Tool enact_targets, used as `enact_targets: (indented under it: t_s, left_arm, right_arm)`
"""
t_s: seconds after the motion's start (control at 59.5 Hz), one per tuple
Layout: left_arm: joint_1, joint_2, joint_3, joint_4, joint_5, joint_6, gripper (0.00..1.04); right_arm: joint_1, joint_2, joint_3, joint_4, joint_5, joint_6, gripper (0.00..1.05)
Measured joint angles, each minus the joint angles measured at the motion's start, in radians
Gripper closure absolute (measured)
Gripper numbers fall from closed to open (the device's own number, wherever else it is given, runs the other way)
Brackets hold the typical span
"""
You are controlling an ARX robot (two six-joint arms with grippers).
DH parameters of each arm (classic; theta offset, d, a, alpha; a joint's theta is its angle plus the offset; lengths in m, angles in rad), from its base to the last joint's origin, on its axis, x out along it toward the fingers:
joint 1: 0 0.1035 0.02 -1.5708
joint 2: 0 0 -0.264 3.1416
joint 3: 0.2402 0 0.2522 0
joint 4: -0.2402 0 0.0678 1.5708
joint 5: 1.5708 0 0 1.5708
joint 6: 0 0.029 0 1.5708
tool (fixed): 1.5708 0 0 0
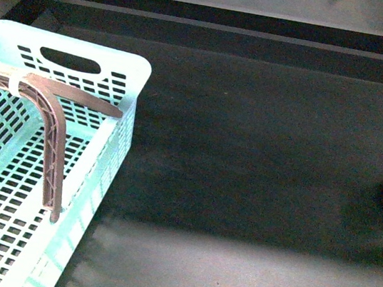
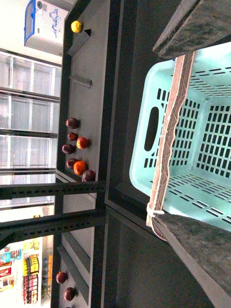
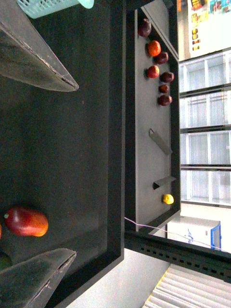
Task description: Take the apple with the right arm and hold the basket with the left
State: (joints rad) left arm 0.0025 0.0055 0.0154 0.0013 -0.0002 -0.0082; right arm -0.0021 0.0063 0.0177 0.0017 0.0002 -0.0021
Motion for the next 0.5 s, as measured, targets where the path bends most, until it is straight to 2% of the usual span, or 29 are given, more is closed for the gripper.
enact_targets:
  t_s: [0.504]
  left_arm:
    - [0.000, 0.000, 0.000, 0.000, 0.000, 0.000, 0.07]
  right_arm:
    - [0.000, 0.000, 0.000, 0.000, 0.000, 0.000, 0.09]
